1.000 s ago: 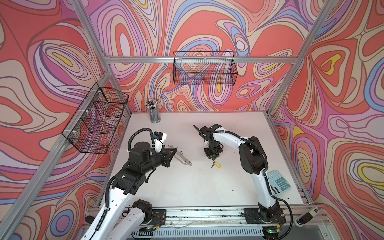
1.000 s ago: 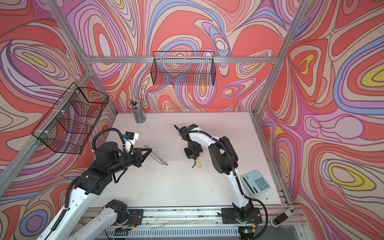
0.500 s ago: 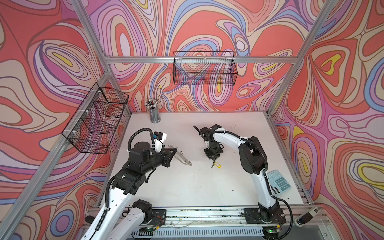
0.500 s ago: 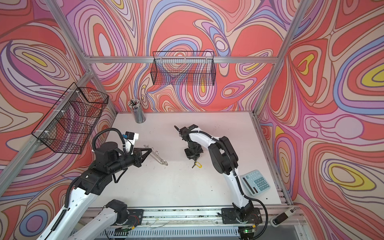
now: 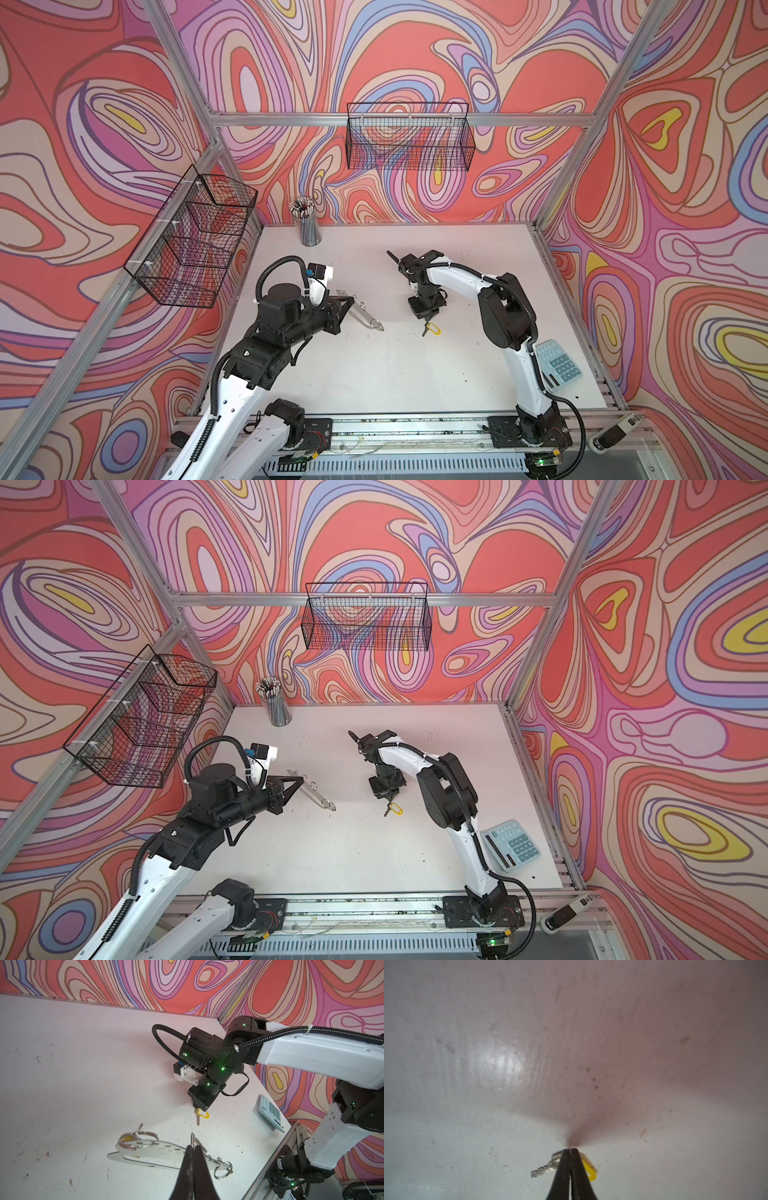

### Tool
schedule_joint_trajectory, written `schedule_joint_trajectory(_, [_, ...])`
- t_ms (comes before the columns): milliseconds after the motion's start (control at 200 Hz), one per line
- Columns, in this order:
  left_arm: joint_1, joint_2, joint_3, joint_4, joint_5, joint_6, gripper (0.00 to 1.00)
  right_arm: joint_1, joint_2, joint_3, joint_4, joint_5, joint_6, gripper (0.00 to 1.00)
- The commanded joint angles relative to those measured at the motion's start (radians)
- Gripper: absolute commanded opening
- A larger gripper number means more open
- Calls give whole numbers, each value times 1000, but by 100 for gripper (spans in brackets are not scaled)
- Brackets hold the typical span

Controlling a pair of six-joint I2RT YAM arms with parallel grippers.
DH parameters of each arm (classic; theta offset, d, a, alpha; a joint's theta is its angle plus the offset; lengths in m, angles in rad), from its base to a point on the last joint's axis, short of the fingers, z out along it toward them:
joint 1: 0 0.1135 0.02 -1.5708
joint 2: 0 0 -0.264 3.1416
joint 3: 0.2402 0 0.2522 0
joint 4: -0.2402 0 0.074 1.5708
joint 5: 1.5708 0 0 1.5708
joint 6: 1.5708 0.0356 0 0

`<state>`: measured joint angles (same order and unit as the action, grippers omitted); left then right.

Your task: Put the keys on the keyring

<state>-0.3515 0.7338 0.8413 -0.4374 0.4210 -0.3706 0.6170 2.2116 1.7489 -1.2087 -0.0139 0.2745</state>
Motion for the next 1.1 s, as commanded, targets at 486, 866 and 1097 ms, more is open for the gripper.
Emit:
schedule_joint_trajectory(486, [7,17,-13,26,-34,3,0,44,-371,-507,634,154,188,0])
schedule_joint_trajectory(866, [8,30,-13,25,-50,6,0,75,-424,-711,1002,282,229,0])
schedule_joint_trajectory(1097, [7,35,-13,23,-54,9,0,116,-437,-848,1251,408,263,0])
